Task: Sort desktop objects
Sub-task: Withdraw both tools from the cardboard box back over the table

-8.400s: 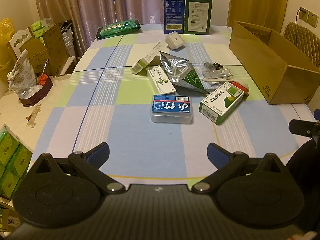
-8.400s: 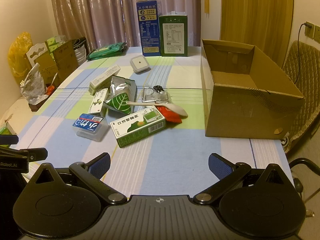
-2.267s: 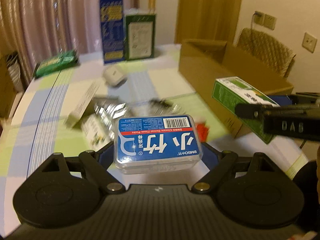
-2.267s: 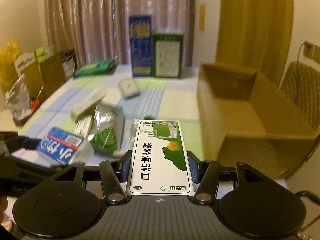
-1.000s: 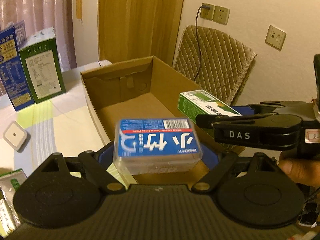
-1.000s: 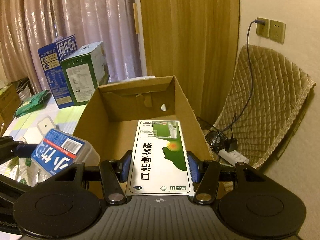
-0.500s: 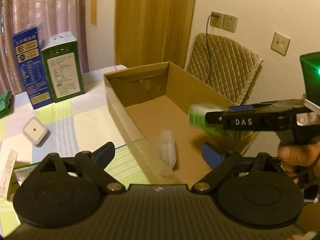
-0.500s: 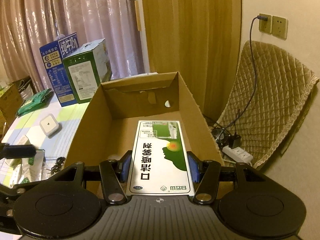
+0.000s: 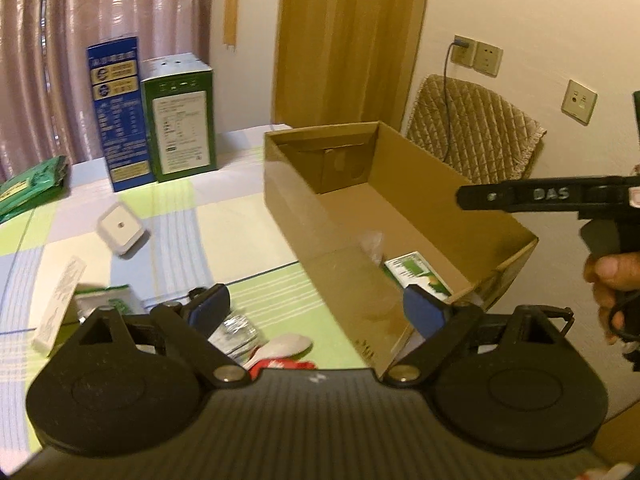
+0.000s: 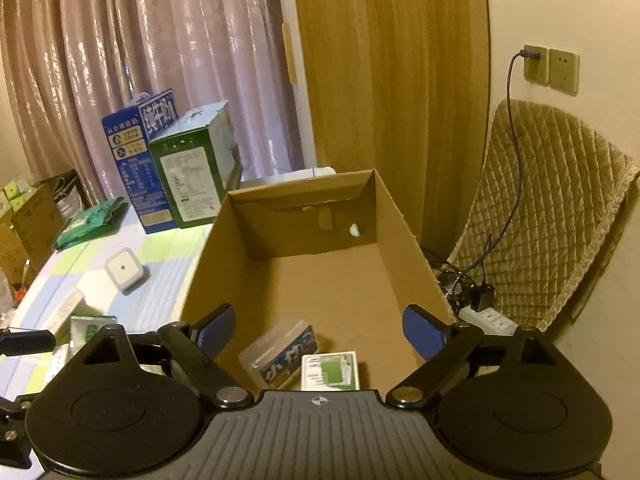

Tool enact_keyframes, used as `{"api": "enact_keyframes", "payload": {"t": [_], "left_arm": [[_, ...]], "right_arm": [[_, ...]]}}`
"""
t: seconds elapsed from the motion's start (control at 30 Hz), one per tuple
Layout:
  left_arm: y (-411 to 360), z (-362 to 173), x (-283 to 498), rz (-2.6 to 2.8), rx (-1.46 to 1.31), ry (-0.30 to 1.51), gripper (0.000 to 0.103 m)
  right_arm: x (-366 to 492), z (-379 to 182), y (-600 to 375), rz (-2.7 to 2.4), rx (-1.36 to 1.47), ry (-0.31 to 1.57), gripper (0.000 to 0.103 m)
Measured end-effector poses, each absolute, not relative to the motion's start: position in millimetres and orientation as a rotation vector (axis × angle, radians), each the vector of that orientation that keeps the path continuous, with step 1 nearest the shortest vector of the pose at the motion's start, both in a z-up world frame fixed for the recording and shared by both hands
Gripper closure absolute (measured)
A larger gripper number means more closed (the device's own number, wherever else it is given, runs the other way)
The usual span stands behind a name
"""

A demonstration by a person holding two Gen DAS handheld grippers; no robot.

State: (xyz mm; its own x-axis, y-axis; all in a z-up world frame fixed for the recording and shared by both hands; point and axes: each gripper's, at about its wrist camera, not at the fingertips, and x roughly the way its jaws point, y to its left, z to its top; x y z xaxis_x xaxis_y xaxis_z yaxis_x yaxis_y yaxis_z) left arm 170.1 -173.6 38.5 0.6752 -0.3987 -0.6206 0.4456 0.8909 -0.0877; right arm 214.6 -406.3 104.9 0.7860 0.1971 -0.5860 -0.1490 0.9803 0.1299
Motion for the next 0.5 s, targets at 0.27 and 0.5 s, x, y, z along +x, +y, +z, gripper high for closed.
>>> {"api": "enact_keyframes", "payload": {"t": [0.27,0.5], "left_arm": [[-129.8,46.6,143.7,-0.405,0.073,0.672,0.010],[-68.1,42.4,111.9,-0.299,0.054,0.673,0.006]], "right_arm": [[183.1,124.5,-378.1,0.238,0.071,0.622,0.007],[149.8,136.7,-334.7,0.340,0.065,0.603,0.002]]}}
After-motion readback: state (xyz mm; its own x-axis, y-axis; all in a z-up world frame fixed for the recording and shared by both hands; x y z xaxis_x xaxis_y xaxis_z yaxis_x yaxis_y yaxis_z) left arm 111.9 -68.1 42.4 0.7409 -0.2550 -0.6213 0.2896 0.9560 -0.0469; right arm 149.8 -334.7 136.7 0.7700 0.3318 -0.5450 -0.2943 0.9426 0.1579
